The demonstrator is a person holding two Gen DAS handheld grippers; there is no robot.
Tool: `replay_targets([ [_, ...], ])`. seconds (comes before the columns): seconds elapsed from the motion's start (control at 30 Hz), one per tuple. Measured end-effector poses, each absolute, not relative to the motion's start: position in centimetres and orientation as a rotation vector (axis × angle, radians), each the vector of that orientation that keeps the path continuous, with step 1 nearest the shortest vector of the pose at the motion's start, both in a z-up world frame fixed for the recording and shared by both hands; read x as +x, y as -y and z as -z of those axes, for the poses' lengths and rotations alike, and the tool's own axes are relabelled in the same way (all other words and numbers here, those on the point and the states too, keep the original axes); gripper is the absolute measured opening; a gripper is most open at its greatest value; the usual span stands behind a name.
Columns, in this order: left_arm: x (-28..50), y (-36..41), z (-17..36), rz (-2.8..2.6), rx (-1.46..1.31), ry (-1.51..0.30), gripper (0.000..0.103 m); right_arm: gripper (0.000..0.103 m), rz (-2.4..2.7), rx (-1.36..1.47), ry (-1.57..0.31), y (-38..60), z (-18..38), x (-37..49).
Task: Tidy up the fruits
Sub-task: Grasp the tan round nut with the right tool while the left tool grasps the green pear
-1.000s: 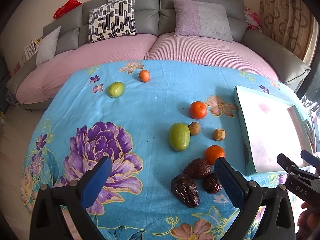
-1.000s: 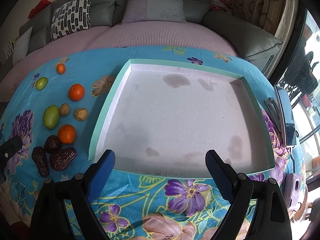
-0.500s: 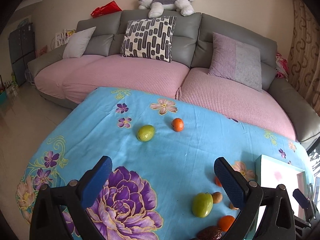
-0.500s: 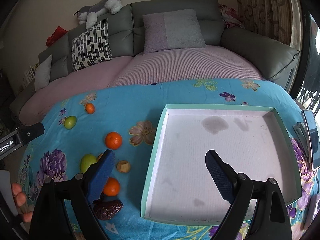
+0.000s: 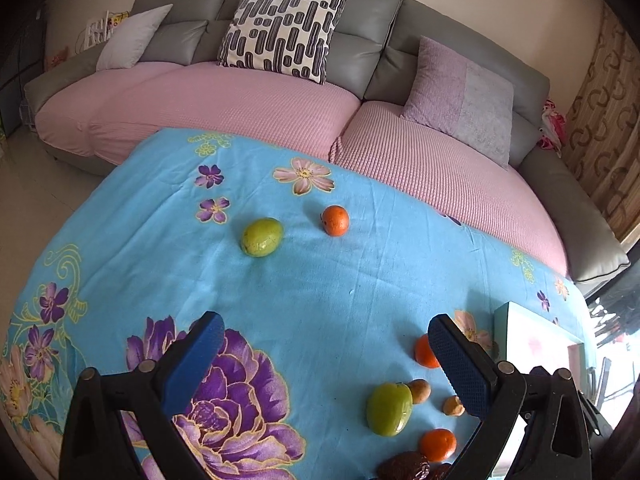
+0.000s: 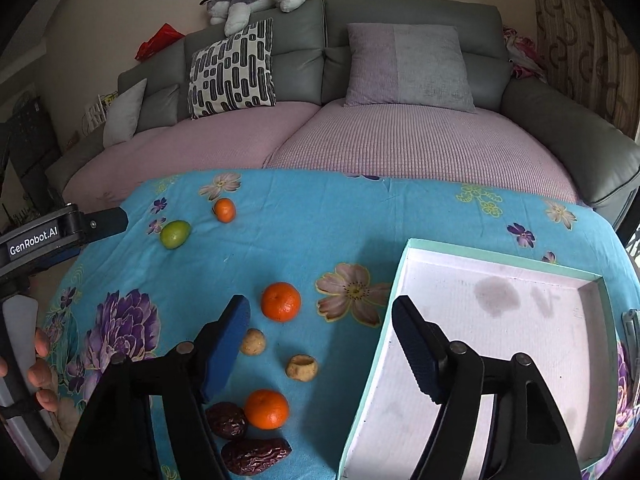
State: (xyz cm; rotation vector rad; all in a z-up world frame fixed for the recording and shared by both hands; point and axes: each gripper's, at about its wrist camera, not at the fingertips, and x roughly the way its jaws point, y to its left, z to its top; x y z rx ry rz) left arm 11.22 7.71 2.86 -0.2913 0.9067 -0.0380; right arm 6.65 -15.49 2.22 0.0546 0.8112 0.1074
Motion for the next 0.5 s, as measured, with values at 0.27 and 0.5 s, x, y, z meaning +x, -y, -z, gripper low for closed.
replay_targets([
  [0.27, 10.5, -10.2, -2.2, -0.003, -0.346, -0.924, 0.091, 0.053, -0.141, 0.082, -0.895, 15.1, -0.3, 7.6],
  [0.5, 10.4, -6.9, -0.4, 0.098, -0.322, -1.006, 0.084, 0.047, -0.143, 0.074, -0.908, 14.9, 0.1, 7.7],
])
